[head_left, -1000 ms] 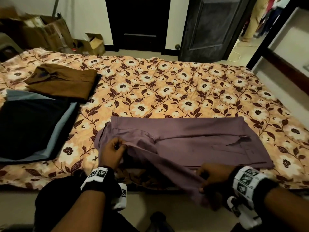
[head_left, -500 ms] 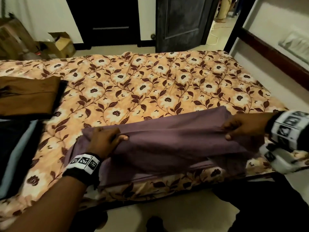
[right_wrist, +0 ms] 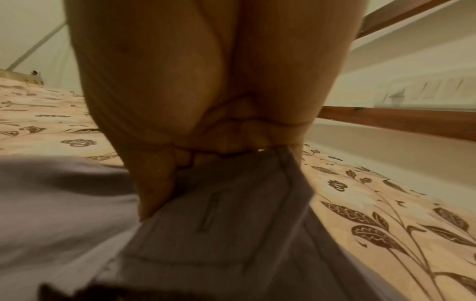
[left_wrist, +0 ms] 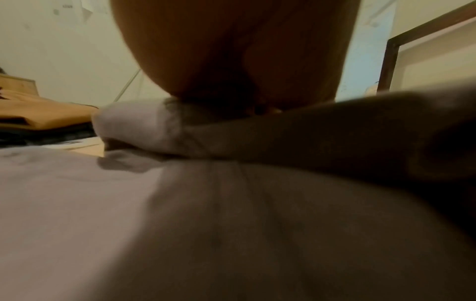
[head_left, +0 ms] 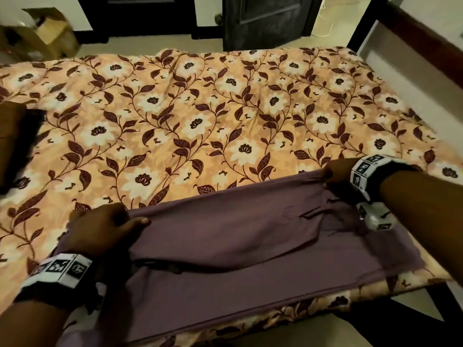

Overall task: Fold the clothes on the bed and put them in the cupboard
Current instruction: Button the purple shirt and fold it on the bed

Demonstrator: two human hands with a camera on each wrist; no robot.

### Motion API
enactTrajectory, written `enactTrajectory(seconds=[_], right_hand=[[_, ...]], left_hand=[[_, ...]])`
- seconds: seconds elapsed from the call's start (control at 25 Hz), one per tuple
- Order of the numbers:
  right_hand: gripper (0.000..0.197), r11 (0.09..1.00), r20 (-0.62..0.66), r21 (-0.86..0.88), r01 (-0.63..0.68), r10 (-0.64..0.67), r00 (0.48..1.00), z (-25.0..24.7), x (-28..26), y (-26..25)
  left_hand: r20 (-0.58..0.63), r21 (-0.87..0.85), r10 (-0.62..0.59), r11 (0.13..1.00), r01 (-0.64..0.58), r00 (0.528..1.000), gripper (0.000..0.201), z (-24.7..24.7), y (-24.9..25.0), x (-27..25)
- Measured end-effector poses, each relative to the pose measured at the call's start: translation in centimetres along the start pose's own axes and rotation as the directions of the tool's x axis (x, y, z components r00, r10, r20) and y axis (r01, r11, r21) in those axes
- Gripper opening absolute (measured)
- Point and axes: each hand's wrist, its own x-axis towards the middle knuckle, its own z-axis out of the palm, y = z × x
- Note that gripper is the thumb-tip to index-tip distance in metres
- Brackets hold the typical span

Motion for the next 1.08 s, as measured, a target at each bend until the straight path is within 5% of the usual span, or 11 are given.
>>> enactTrajectory(seconds=[0.08,0.16,0.24,0.32,0.4,0.44,0.48,0.56,0.64,0.96,1.08], right_hand=[[0.033,0.997,0.003,-0.048,-0.056,0.056,0.998,0.8,0.2,-0.4],[0.035,0.989,-0.172,-0.099,-0.108,0.09,0.981,1.4,-1.3,-0.9],[0.03,0.992,-0.494,-0.049,-0.118,0.078,0.866,2.3,-5.0,-2.5],[0.023,0.955,-0.65,0.281,0.094,0.118,0.751,4.7,-9.7,-5.8],[0.034,0.658,-0.452,0.707,0.261,0.137,0.881,8.9,-14.2,-12.1],[0.033,0.413,-0.244,0.89,0.191,0.079,0.967,11.0,-16.0,-15.6],[0.023,0.141,-0.04,0.989,0.042,-0.022,0.999,12.8,-16.9,-18.8],[0.013,-0.328,0.112,0.929,-0.171,-0.19,0.975,14.5,-17.5,-24.2],[0.018,-0.589,0.084,0.785,-0.193,-0.206,0.975,14.4,-16.9,-28.0],[0.008,-0.702,0.063,0.705,-0.102,-0.081,0.995,11.1,-16.3,-32.4],[0.019,-0.622,0.122,0.779,-0.077,0.03,0.992,11.7,-15.9,-34.1]], left_hand=[[0.046,0.051,-0.07,0.996,0.068,0.996,0.046,0.8,-1.5,0.3],[-0.008,0.063,-0.134,0.989,0.134,0.991,0.043,1.2,-2.9,0.0],[-0.193,-0.016,-0.218,0.976,0.219,0.957,0.042,1.5,-4.2,-1.3],[-0.32,-0.284,-0.372,0.915,0.286,0.871,0.043,1.8,-4.9,-2.9],[-0.144,-0.587,-0.492,0.741,0.327,0.858,0.046,2.3,-5.1,-3.9],[-0.035,-0.671,-0.467,0.666,0.325,0.884,0.05,2.5,-4.9,-4.0],[0.027,-0.737,-0.416,0.606,0.3,0.909,0.054,2.8,-4.6,-3.8],[0.059,-0.803,-0.353,0.539,0.254,0.934,0.054,2.8,-4.5,-3.4],[0.077,-0.796,-0.343,0.544,0.265,0.936,0.043,2.2,-4.3,-3.0],[0.069,-0.924,-0.339,0.332,0.188,0.938,0.013,1.6,-4.6,-2.3],[0.055,-0.962,-0.343,0.232,0.141,0.938,0.013,1.7,-4.5,-2.4]])
